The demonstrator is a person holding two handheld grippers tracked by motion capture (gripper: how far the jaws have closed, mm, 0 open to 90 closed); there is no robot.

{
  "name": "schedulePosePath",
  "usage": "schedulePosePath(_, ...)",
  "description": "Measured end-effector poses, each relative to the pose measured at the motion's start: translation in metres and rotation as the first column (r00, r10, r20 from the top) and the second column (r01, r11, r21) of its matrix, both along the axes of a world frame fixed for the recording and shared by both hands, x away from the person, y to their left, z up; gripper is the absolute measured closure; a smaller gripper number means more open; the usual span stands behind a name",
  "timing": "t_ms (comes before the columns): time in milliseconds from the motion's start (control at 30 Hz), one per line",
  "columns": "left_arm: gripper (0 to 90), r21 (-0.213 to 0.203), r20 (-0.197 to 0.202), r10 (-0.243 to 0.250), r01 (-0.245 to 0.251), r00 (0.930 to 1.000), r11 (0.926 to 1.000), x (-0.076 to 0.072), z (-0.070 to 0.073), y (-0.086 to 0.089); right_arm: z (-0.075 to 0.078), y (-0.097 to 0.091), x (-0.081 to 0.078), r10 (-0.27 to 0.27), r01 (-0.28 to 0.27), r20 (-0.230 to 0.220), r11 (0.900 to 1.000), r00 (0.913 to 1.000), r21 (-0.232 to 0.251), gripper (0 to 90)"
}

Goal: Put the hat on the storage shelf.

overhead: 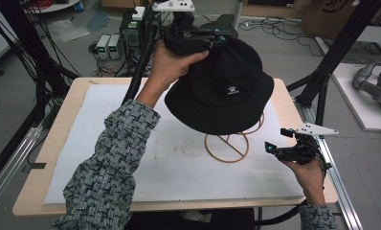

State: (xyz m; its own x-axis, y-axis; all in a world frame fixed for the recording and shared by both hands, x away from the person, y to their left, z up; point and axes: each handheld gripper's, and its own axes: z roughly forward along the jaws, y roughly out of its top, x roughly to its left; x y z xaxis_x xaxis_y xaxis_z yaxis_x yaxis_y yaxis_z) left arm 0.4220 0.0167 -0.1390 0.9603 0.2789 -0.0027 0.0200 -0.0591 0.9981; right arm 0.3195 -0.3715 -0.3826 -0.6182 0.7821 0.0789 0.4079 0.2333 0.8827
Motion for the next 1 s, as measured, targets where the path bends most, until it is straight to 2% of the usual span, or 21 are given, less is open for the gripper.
schedulePosePath(100,85.8,0.031,0.003,-0.014,0.014,0.9999,0.9994,-0.001,-0.005,-0.009,0.001,-0.001,0.000,-0.002,0.001,0.003,1.0000,1.0000,0.003,7.4)
schedulePosePath(333,85.7,0.075,0.004,-0.030,0.030,0.9995,0.9968,-0.001,-0.013,-0.023,0.002,-0.002,-0.001,-0.003,0.003,0.004,1.0000,1.0000,0.005,7.4)
schedulePosePath(667,85.7,0.106,-0.001,-0.041,0.041,0.9991,0.9935,-0.001,-0.021,-0.036,0.002,-0.003,-0.001,-0.005,0.005,0.011,1.0000,0.9999,0.008,7.4)
schedulePosePath(1000,85.7,0.155,0.003,-0.051,0.050,0.9987,0.9866,-0.002,-0.031,-0.050,0.005,-0.008,-0.003,-0.010,0.010,0.016,0.9998,0.9998,0.015,7.4)
